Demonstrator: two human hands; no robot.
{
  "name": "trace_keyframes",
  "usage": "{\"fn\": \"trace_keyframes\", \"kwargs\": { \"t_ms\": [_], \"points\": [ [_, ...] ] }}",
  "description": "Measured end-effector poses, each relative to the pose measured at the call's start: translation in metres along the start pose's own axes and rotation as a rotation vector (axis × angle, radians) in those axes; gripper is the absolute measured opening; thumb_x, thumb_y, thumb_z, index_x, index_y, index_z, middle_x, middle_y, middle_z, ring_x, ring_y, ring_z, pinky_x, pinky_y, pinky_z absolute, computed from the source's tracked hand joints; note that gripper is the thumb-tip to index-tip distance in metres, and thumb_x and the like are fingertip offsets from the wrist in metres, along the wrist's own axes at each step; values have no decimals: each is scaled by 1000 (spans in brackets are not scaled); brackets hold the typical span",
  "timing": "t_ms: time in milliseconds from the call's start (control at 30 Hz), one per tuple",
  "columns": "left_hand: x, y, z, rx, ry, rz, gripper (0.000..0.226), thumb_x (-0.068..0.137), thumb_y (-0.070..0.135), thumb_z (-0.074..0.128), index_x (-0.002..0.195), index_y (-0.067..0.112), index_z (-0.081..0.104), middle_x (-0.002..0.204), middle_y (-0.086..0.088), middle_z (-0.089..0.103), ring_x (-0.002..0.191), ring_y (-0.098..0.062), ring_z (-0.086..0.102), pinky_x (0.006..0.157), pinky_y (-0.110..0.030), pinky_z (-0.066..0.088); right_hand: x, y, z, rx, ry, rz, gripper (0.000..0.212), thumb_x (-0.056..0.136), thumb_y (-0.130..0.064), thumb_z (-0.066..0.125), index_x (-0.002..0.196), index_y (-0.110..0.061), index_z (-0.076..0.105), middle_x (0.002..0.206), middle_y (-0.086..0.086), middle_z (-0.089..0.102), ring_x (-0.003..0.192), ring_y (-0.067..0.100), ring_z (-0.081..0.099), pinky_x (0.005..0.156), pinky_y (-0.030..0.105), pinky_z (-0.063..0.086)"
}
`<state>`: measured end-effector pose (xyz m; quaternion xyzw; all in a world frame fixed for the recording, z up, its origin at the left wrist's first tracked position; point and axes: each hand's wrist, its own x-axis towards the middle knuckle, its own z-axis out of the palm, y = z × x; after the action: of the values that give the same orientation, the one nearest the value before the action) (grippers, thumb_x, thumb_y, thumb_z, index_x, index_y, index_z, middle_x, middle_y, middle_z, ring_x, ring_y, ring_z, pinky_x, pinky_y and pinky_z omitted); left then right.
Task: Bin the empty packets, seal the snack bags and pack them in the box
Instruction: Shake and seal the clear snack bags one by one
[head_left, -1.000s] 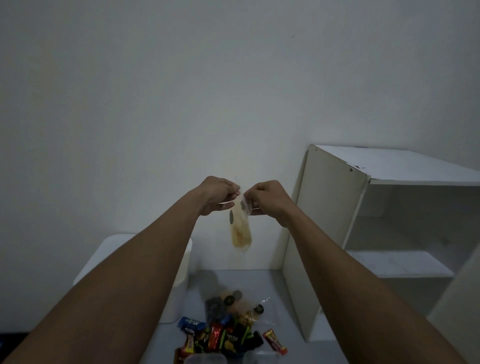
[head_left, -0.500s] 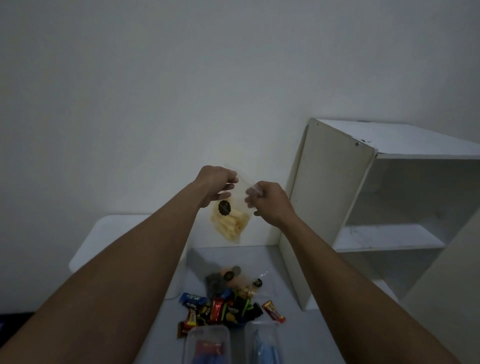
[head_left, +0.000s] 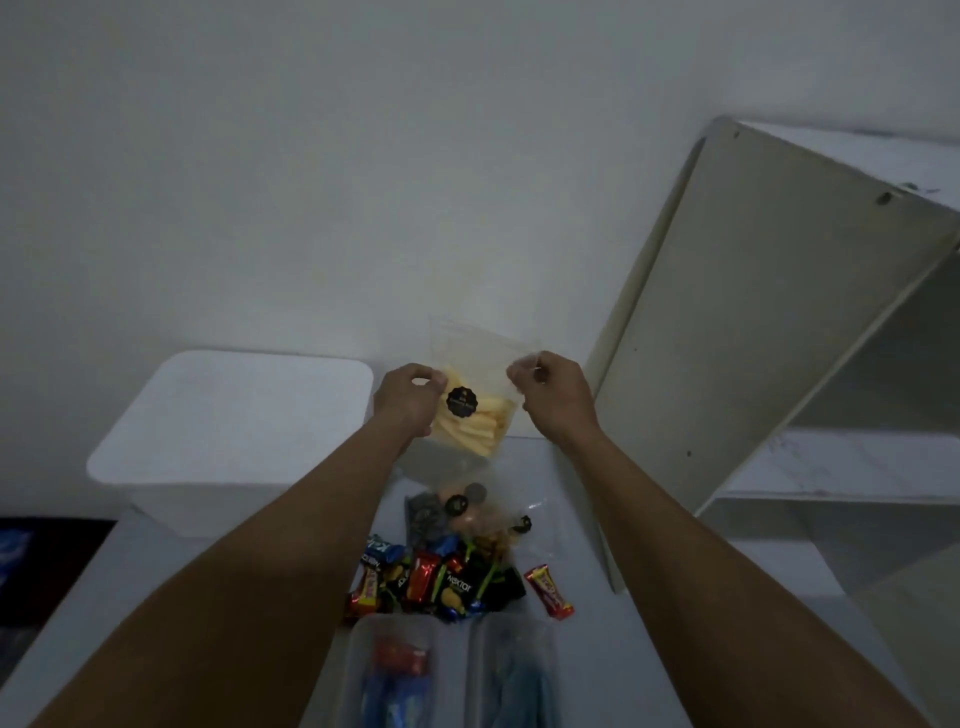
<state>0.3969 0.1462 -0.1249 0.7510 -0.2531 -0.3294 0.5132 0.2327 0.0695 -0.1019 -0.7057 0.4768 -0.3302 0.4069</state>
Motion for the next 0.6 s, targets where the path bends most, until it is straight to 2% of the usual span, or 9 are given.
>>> {"fn": "trace_keyframes", "kwargs": {
  "t_ms": [33,100,200,267,367,500,600],
  "points": [
    [7,-6,7,3,44,-8,14,93,35,64,96,23,69,106,-7,65,92,-28,63,72,-42,62,7,10,5,-33,-15,12,12,94,-28,62,97,-19,70,94,-7,69,87,12,64,73,27,50],
    [24,-22,21,27,116,-25,14,91,37,63,94,25,69,107,-8,67,93,-29,63,79,-47,60,23,33,18,-78,-69,60,14,97,-29,59,103,-19,66,99,-1,69,87,15,65,70,25,46],
    [48,-48,38,60,203,-65,19,92,38,61,104,24,68,109,-5,67,95,-28,64,87,-43,56,47,65,47,-65,-133,150,12,95,-29,61,105,-23,60,104,8,68,88,24,68,82,43,57],
    [63,-66,47,66,251,-100,22,94,37,59,109,23,66,107,-2,63,95,-25,61,90,-39,52,61,85,66,-48,-127,200,12,92,-28,64,101,-23,58,102,7,67,88,26,68,84,48,57],
    [88,-93,61,54,313,-157,22,93,36,60,109,20,65,102,-3,63,95,-25,60,90,-38,51,81,115,90,-31,-95,265,17,89,-31,67,98,-19,60,100,5,68,90,25,68,84,40,56],
    [111,-126,71,61,358,-191,10,93,26,58,95,22,67,104,-7,70,93,-26,61,81,-34,53,96,146,118,-39,-125,296,13,91,-31,65,95,-19,64,98,3,70,90,23,68,73,28,49],
    [122,-138,72,78,365,-186,22,95,20,52,107,21,70,114,-9,68,100,-29,61,88,-38,53,101,161,132,-64,-153,286,13,94,-28,62,102,-18,65,100,4,71,91,23,69,71,26,49]
  ]
}}
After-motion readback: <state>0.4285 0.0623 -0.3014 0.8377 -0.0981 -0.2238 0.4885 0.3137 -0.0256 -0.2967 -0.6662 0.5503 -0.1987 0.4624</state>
